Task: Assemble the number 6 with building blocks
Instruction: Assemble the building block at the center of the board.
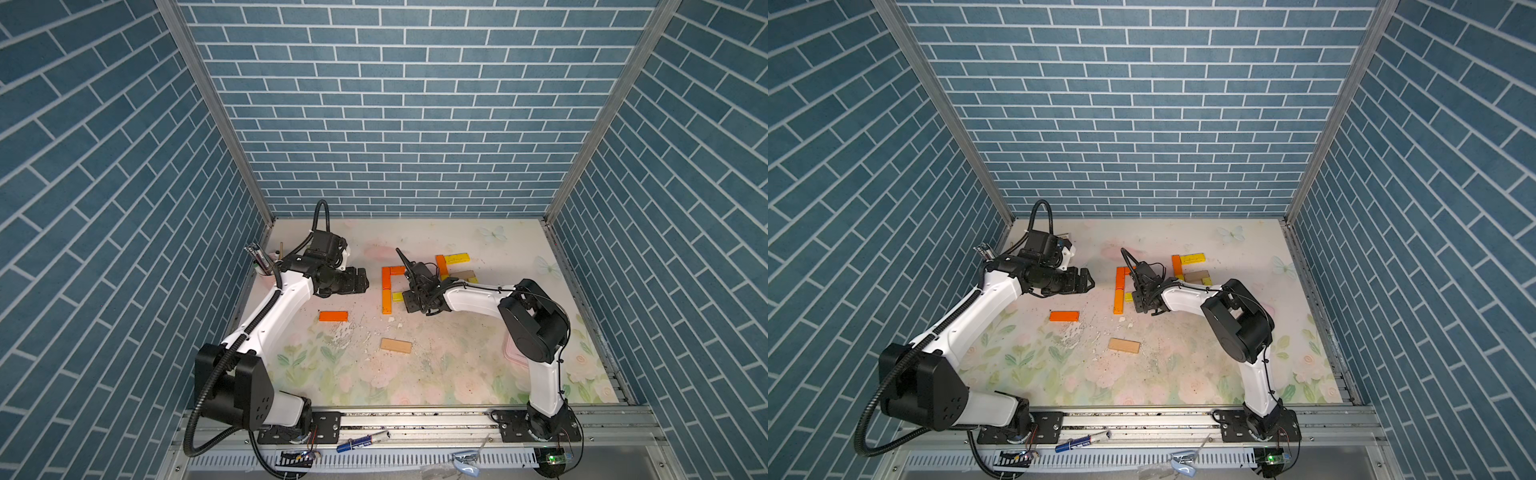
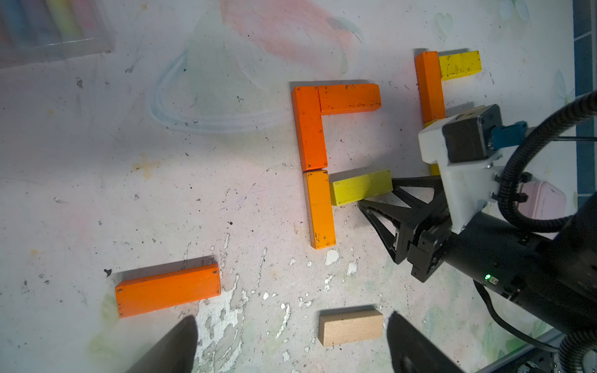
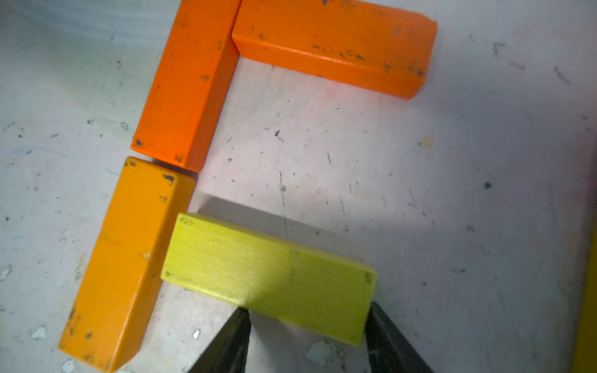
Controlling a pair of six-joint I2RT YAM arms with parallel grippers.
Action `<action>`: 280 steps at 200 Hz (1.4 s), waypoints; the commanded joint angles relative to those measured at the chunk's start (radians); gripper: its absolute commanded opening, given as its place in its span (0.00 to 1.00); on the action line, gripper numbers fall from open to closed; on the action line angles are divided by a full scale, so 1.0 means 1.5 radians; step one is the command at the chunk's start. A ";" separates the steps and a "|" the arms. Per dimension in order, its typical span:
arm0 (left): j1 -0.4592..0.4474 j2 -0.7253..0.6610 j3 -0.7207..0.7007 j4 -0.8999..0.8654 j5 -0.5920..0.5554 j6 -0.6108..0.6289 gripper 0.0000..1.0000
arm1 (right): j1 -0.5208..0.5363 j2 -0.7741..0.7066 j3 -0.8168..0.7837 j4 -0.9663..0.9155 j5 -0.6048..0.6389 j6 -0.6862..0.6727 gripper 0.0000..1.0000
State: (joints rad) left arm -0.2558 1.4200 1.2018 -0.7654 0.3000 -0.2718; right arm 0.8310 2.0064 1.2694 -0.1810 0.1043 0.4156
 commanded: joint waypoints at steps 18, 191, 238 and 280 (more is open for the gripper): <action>-0.001 0.005 -0.002 -0.003 -0.002 0.006 0.92 | 0.003 0.035 0.007 -0.052 0.002 0.046 0.58; -0.001 0.004 -0.003 -0.002 -0.001 0.006 0.92 | 0.004 0.050 0.029 -0.070 0.007 0.054 0.58; -0.001 0.003 -0.003 -0.002 -0.002 0.006 0.92 | 0.004 0.055 0.036 -0.074 0.004 0.055 0.58; -0.001 0.002 -0.003 -0.002 -0.001 0.006 0.92 | 0.006 0.056 0.039 -0.077 0.004 0.055 0.58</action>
State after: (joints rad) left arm -0.2558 1.4200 1.2018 -0.7654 0.3000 -0.2718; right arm 0.8333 2.0438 1.3327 -0.2165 0.1173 0.4488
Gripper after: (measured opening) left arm 0.924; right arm 0.576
